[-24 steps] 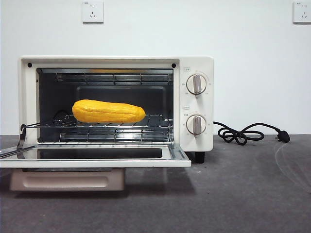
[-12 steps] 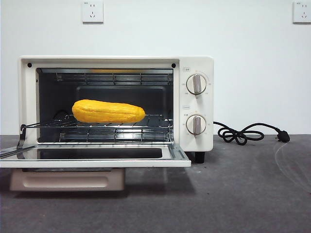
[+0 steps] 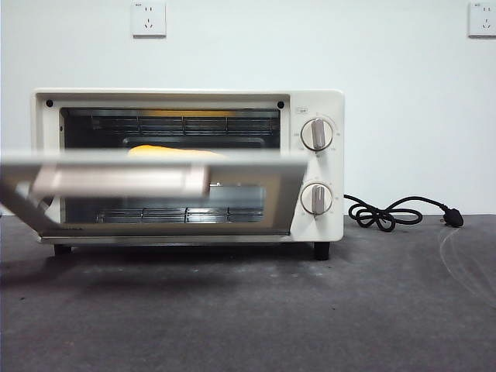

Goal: Take the corn from the table,put the corn in the oven

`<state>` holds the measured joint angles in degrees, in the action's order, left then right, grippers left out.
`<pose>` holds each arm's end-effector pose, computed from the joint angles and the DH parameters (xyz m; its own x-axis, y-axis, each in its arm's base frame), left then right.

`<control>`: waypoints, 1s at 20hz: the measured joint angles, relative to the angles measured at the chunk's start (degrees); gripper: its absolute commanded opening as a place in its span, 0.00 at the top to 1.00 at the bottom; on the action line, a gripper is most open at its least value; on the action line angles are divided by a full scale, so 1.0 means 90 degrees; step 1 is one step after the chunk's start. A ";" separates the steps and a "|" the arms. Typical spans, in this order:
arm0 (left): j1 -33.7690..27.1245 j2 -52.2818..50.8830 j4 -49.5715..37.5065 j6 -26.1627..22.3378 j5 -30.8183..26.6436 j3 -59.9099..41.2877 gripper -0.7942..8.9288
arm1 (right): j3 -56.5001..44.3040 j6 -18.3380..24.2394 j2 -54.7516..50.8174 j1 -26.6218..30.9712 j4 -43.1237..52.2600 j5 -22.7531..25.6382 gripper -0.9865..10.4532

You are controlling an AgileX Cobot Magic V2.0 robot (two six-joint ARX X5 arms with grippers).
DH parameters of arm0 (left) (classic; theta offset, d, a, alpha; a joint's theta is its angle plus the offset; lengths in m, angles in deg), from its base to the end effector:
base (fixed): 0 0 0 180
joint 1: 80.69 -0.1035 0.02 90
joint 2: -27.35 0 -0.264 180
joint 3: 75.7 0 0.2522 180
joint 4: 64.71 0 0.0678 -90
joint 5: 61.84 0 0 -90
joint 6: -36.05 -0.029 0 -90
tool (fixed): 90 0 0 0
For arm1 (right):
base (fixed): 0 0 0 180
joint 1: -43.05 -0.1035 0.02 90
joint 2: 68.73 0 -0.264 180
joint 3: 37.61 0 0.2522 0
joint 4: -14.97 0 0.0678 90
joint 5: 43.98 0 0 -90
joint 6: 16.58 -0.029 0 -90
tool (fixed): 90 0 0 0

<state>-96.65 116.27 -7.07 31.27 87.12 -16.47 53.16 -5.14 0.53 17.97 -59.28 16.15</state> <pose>0.2356 0.0415 0.1599 0.2587 -0.8172 -0.5151 -0.0230 0.5279 -0.8490 0.1908 0.1052 0.3689 0.2644 0.6736 -0.6902 -0.7709 0.5776 0.2684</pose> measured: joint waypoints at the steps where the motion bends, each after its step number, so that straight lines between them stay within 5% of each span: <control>1: -0.0027 -0.0012 0.0000 0.0019 0.0284 0.0000 0.93 | 0.0000 0.0000 0.0000 0.0000 0.0000 0.0002 0.93; 6: -0.0408 -0.0413 -0.0634 0.0291 0.1095 0.0032 0.93 | 0.0000 0.0002 0.0000 0.0000 -0.0090 0.0002 0.93; 8: -0.0542 -0.0903 -0.1736 0.0964 0.0986 0.0044 0.93 | 0.0000 0.0005 0.0000 0.0002 -0.0129 0.0002 0.93; 11: -0.0610 -0.1715 -0.3793 0.2701 -0.0007 0.0097 0.93 | 0.0002 0.0015 0.0000 0.0002 -0.0129 0.0000 0.93; 14: -0.0561 -0.2336 -0.5149 0.3908 -0.0029 0.0124 0.93 | 0.0000 0.0015 0.0000 0.0002 -0.0126 0.0002 0.93; 20: -0.0192 -0.3113 -0.4792 0.4529 0.0240 0.0151 0.93 | 0.0000 0.0017 0.0000 0.0002 -0.0112 0.0002 0.93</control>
<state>-98.38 88.25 -50.19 72.03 89.29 -15.11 53.16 -4.98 0.53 17.99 -60.28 16.17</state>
